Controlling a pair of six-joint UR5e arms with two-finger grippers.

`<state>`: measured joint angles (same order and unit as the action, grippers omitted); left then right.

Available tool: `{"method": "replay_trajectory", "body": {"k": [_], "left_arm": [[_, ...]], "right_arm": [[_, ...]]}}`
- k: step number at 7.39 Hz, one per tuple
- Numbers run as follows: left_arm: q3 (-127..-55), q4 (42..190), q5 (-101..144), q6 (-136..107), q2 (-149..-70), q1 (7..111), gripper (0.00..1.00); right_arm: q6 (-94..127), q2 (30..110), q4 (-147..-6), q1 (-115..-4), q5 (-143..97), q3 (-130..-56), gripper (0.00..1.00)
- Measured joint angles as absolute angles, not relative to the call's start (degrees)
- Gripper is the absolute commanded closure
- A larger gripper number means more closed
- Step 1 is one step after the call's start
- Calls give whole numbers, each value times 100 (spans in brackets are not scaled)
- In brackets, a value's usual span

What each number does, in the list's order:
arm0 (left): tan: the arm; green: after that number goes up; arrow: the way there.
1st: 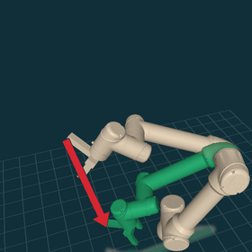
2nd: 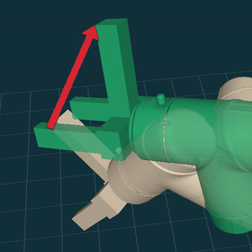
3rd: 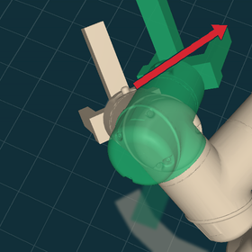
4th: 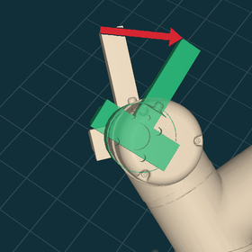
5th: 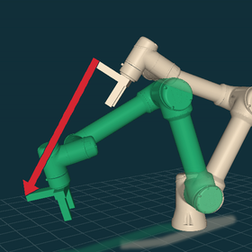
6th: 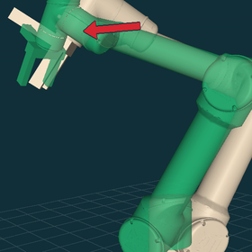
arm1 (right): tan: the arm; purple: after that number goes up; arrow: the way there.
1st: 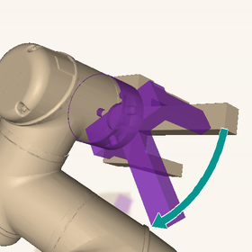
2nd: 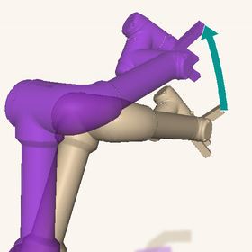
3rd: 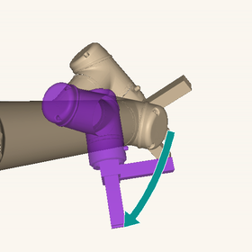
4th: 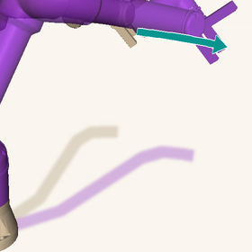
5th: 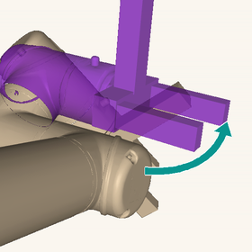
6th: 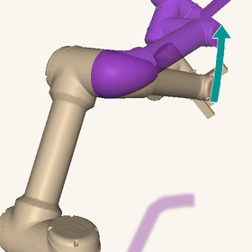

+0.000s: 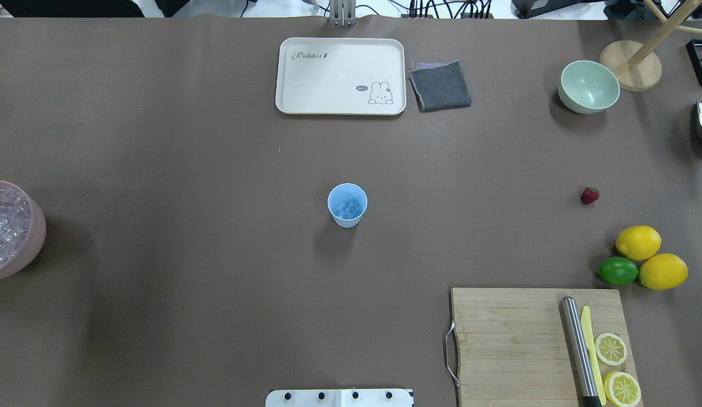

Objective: Put ice and strawberries in cup
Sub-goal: 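Lower the left gripper into the ice to grasp a third cube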

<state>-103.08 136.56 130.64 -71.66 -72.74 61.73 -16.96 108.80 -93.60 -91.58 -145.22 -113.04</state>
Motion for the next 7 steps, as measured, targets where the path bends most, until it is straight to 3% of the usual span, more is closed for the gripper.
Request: {"method": "replay_trajectory", "body": {"k": [7], "left_arm": [[-10224, 14145, 12539, -9651, -7139, 5588, 43]], "right_arm": [[-1705, 10881, -9360, -9256, -14500, -11324, 0]]}}
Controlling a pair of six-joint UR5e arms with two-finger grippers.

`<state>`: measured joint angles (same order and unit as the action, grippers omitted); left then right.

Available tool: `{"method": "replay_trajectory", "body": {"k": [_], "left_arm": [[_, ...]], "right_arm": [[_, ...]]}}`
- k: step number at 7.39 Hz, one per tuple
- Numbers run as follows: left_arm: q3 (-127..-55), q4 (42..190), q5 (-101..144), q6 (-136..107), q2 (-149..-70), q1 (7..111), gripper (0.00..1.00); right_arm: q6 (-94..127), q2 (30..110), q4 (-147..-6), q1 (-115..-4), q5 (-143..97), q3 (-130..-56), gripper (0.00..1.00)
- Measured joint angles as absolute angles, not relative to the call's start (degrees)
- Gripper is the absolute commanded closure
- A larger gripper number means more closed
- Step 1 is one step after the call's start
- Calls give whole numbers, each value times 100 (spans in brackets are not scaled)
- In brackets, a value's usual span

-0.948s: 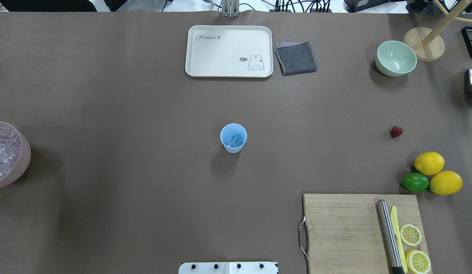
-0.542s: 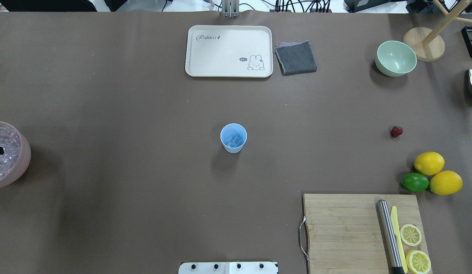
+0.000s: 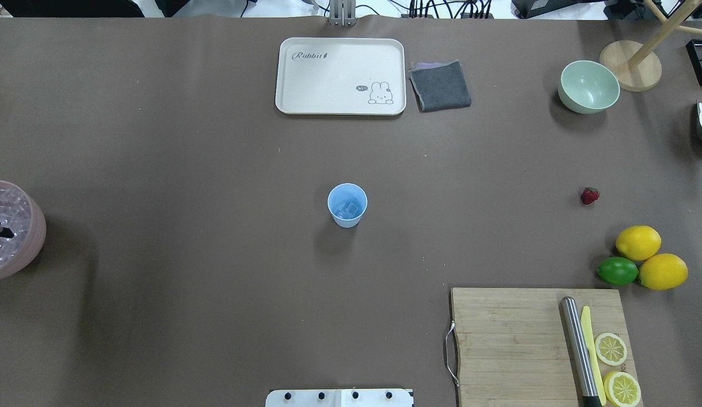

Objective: Put ice and strawberries in cup
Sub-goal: 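Lower the left gripper into the ice to grasp a third cube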

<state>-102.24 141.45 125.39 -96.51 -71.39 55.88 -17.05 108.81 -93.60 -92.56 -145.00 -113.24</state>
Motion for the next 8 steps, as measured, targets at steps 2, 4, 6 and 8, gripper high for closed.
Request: {"method": "replay_trajectory", "body": {"k": [2, 4, 6, 8], "left_arm": [[-10222, 14188, 12448, -9967, -7222, 5421, 43], [-10224, 14213, 12263, -10152, -7238, 5262, 43], [-10225, 14292, 12215, -10198, -7148, 5218, 43], [-10247, 14329, 12202, -10209, -7108, 5213, 43]], "right_arm": [[-1705, 10881, -9360, -9285, -14502, -11322, 0], [-1705, 10878, -9360, -9323, -14502, -11321, 0], [-1707, 10885, -9360, -9377, -14507, -11320, 0], [-1712, 10899, -9360, -9423, -14516, -11320, 0]]}}
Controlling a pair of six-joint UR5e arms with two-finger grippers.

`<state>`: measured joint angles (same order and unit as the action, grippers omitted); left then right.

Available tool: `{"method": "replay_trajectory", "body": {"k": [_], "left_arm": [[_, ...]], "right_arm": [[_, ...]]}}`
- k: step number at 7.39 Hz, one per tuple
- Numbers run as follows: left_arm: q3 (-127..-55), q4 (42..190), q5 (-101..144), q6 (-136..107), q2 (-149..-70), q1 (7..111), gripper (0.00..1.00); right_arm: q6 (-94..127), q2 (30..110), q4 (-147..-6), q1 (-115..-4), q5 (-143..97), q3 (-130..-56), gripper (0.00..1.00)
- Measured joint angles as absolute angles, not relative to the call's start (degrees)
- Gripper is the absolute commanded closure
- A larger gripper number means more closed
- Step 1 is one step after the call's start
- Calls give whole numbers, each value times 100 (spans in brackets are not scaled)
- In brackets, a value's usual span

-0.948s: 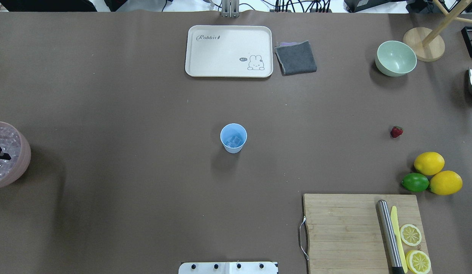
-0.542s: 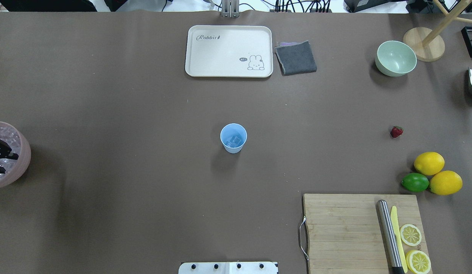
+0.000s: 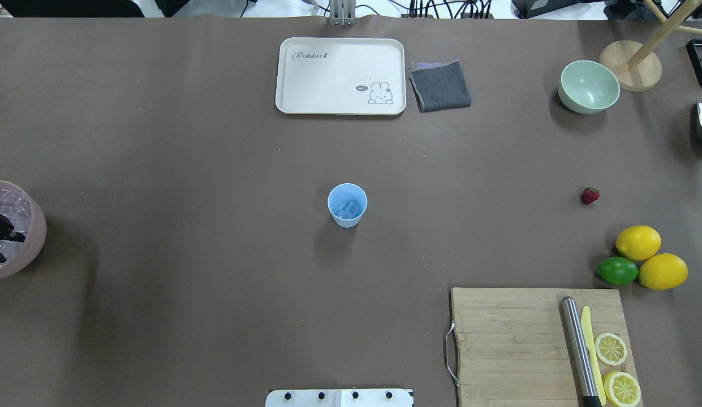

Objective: Put ice and strawberries in cup
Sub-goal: 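Lower the left gripper into the ice to grasp a third cube, then close the left gripper on an ice cube and lift it from the bowl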

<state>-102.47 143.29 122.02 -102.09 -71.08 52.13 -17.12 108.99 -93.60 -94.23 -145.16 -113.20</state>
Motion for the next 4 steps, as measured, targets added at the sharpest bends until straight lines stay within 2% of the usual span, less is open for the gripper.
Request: {"method": "replay_trajectory", "body": {"k": [4], "left_arm": [[-10268, 14414, 12192, -10231, -6979, 5212, 43]], "right_arm": [[-1722, 10943, -9358, -9490, -14528, -11330, 0]]}}
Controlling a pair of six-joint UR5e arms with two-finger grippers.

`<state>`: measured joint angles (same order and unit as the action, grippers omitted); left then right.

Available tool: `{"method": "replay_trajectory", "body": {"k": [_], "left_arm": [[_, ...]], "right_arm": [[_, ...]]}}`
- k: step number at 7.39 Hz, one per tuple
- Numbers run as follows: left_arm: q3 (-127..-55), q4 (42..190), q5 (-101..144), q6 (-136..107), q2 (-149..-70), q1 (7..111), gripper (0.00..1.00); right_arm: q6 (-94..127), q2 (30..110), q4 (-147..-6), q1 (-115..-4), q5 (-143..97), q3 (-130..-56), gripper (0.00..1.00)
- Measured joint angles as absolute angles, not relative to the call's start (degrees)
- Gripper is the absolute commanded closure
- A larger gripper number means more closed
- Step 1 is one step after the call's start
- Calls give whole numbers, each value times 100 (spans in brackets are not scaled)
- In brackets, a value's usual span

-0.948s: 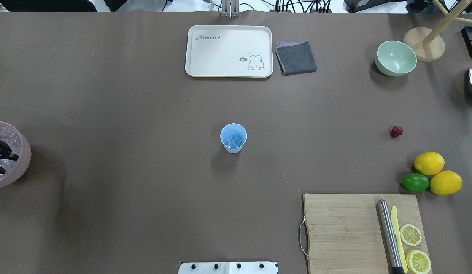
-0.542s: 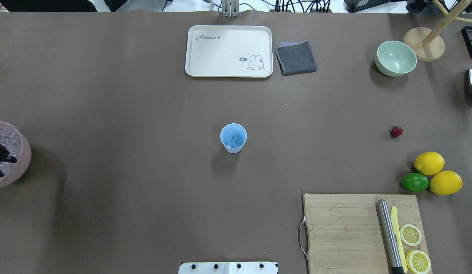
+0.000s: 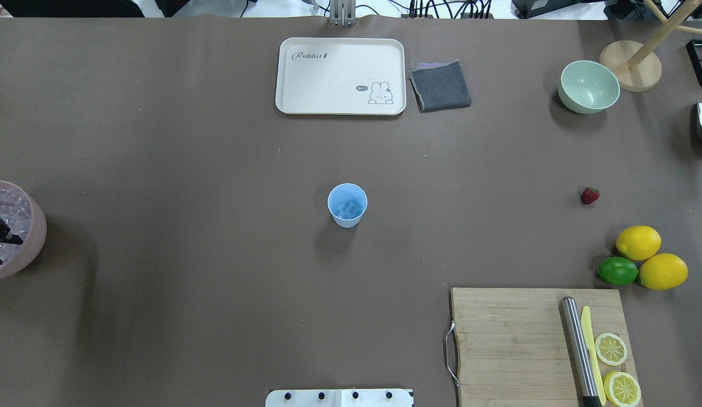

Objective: Put ice and strawberries in cup
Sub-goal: 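Close the left gripper on an ice cube and lift it from the bowl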

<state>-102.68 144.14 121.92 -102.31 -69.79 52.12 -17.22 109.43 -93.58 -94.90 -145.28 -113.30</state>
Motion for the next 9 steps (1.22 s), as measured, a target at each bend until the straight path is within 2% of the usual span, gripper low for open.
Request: {"method": "replay_trajectory", "body": {"k": [9], "left_arm": [[-10243, 14660, 12071, -10511, -6948, 4971, 45]], "right_arm": [[-1774, 11077, -9352, -9553, -14528, -11362, 0]]}}
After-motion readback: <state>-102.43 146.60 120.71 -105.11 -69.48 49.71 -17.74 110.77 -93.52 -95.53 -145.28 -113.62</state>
